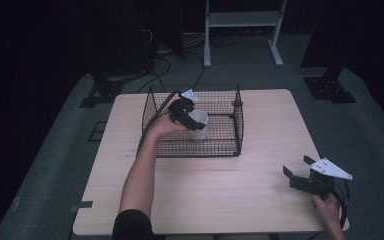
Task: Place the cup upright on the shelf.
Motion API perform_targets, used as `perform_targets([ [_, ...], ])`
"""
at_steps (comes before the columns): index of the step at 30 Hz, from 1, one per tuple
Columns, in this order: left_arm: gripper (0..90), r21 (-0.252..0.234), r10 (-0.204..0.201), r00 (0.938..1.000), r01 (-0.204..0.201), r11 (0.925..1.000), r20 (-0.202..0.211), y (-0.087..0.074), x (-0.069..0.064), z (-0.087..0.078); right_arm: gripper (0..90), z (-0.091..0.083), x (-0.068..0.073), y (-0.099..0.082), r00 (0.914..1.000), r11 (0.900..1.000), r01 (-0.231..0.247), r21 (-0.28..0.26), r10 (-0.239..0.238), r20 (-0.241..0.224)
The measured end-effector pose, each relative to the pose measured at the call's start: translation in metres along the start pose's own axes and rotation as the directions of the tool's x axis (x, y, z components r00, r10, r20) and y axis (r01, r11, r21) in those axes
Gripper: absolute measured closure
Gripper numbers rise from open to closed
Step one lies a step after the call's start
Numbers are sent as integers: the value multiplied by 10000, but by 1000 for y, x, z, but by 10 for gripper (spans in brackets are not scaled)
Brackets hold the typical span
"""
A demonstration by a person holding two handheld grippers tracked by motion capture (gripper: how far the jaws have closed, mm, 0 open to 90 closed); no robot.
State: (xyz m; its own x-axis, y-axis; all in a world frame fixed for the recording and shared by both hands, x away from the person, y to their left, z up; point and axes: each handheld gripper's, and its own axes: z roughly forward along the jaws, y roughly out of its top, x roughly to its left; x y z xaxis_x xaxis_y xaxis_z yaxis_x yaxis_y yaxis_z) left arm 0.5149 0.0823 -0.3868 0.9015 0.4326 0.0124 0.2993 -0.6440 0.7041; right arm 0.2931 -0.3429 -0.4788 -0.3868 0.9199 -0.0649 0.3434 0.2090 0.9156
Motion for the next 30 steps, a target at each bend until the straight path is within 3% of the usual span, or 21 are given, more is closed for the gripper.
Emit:
perform_targets([
  [3, 51, -94, -113, 9999, 114, 9999, 129, 0, -1, -6, 131, 0, 0, 0, 10000, 10000, -6, 3, 6, -10],
  [7, 47, -233, -16, 10000, 15, 9997, -31, 3, -6, -15, 130, 0, 0, 0, 10000, 10000, 17, 3, -17, -11],
  [16, 47, -766, 429, 9988, -446, 9961, -237, 9, -22, -37, 131, 0, 0, 0, 10000, 10000, -10, -12, 10, -49],
  [26, 48, -1166, 117, 9998, -135, 9931, -160, 0, -30, -55, 131, 0, 0, 0, 10000, 10000, -29, -4, 29, -42],
  [30, 49, -1264, 104, 9995, -143, 9919, -309, -6, -33, -61, 131, 0, 0, 0, 10000, 10000, -41, 8, 41, -30],
])
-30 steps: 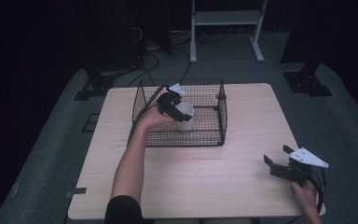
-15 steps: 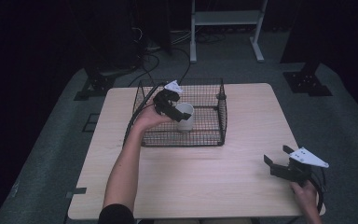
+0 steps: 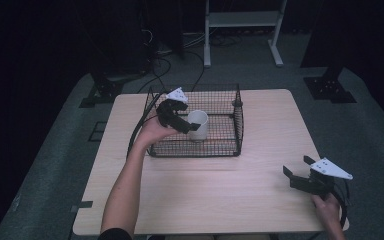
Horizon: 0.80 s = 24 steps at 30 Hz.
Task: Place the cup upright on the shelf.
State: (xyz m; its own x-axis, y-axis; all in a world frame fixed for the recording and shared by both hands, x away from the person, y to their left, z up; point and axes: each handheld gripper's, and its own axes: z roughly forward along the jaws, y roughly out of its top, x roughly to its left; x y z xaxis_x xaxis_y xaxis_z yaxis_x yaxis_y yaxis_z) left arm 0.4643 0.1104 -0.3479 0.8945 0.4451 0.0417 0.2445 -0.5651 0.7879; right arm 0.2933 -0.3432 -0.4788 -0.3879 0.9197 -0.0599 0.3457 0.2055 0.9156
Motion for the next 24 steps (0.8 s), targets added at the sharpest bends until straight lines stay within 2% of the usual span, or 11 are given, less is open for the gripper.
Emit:
perform_targets([
  [6, 49, -217, -125, 9999, 124, 9997, -55, -7, -5, -11, 131, 0, 0, 0, 10000, 10000, -1, -6, 1, 4],
  [10, 49, -200, -93, 9999, 91, 9998, -124, -10, -9, -16, 131, 0, 0, 0, 10000, 10000, -2, 4, 2, 10],
  [24, 51, -625, 123, 9994, -143, 9979, -324, -17, -28, -32, 130, 0, 0, 0, 10000, 10000, -3, -7, 3, 21],
])
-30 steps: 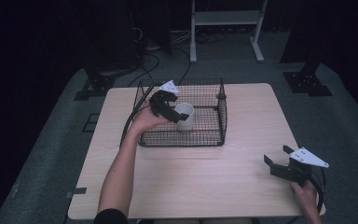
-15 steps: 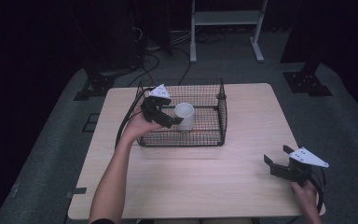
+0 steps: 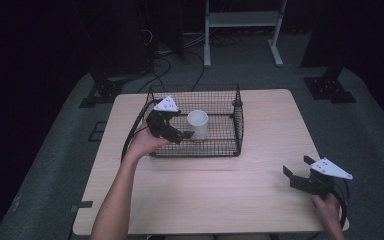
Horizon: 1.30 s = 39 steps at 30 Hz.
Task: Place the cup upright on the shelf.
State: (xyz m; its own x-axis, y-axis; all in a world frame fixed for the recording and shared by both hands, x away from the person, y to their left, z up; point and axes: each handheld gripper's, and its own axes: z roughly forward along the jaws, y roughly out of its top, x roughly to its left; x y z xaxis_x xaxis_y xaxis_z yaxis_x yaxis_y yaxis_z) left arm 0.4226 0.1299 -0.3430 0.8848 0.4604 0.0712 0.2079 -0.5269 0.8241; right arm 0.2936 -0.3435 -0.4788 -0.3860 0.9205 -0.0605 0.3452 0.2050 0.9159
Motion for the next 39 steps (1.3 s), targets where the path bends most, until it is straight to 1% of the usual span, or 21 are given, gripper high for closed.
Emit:
perform_targets([
  [3, 51, -49, 58, 10000, -59, 10000, -49, -3, -4, -3, 130, 0, 0, 0, 10000, 10000, 3, 3, -3, 3],
  [5, 50, 5, 90, 10000, -90, 10000, -31, -4, -7, -5, 130, 0, 0, 0, 10000, 10000, -7, 3, 7, 10],
  [7, 50, -73, 154, 9999, -155, 9999, -65, -6, -11, -7, 131, 0, 0, 0, 10000, 10000, -4, 11, 4, 14],
  [9, 51, -157, 133, 9999, -134, 9998, -75, -8, -14, -9, 131, 0, 0, 0, 10000, 10000, -4, -11, 4, 19],
  [12, 50, -130, 180, 9998, -182, 9998, -108, -10, -19, -12, 130, 0, 1, 0, 10000, 10000, -32, 26, 32, 23],
  [14, 50, -224, 247, 9996, -250, 9994, -138, -12, -22, -14, 130, 0, 1, 0, 10000, 10000, -29, 23, 29, 27],
  [17, 50, -378, 225, 9996, -232, 9990, -197, -16, -27, -16, 131, 0, 1, 0, 10000, 10000, -18, 23, 18, 21],
  [21, 51, -415, 216, 9995, -226, 9989, -232, -21, -32, -20, 130, 0, 0, 0, 10000, 10000, -23, 13, 23, 19],
  [25, 51, -597, 153, 9998, -161, 9981, -139, -26, -38, -25, 130, 0, 0, 0, 10000, 10000, -15, 9, 15, 17],
  [27, 51, -560, 268, 9995, -278, 9980, -179, -27, -42, -26, 130, 0, 0, 0, 10000, 10000, -29, 20, 29, 21],
  [30, 50, -592, 309, 9993, -320, 9977, -197, -30, -46, -28, 130, 0, 0, 0, 10000, 10000, -30, 21, 30, 24],
  [33, 50, -687, 278, 9995, -285, 9972, -115, -35, -51, -30, 131, 0, 1, 0, 10000, 10000, -22, 24, 22, 39],
  [36, 50, -803, 190, 9998, -197, 9966, -91, -41, -55, -32, 130, 0, 2, 0, 9998, 9998, 183, 22, -183, 45],
  [38, 50, -865, 147, 9998, -156, 9961, -106, -45, -57, -33, 130, 0, 2, 0, 9999, 9999, 148, 35, -148, 45],
  [39, 50, -863, 110, 9998, -125, 9962, -180, -49, -60, -33, 130, 0, 2, 0, 10000, 10000, 82, 36, -83, 51],
])
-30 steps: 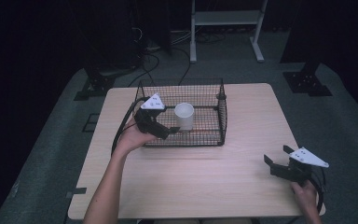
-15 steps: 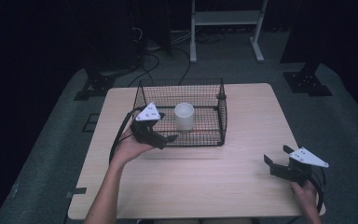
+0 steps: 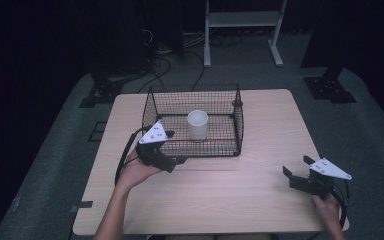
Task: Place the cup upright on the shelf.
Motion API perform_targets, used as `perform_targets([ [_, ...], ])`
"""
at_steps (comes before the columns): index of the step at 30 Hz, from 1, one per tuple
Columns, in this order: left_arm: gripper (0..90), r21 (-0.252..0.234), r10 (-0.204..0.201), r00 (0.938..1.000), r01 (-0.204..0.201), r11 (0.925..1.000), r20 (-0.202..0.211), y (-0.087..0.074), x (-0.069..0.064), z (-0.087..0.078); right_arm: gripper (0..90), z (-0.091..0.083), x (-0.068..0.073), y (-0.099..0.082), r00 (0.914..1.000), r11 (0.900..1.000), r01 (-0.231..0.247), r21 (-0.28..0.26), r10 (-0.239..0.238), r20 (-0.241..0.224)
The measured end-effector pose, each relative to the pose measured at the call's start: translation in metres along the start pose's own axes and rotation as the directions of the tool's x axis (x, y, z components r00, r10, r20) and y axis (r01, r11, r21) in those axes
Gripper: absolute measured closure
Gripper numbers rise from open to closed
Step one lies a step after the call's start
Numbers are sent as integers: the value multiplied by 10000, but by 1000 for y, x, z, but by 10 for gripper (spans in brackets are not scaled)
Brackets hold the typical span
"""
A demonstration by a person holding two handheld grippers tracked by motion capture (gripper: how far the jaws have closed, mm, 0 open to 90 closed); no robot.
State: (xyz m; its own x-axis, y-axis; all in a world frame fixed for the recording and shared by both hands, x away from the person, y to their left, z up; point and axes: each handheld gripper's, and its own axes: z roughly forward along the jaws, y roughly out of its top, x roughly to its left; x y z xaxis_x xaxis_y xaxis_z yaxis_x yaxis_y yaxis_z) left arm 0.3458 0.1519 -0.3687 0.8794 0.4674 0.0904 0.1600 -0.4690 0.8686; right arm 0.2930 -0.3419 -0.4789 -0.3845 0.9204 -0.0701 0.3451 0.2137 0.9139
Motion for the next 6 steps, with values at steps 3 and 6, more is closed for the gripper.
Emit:
perform_targets([
  [3, 50, -146, -115, 9999, 114, 9998, -16, -8, -6, -4, 131, 0, -1, 0, 10000, 10000, -55, -22, 55, 13],
  [6, 50, -351, -204, 9997, 200, 9992, -98, -19, -16, -9, 131, 0, -1, 0, 10000, 10000, -28, -43, 28, -14],
])
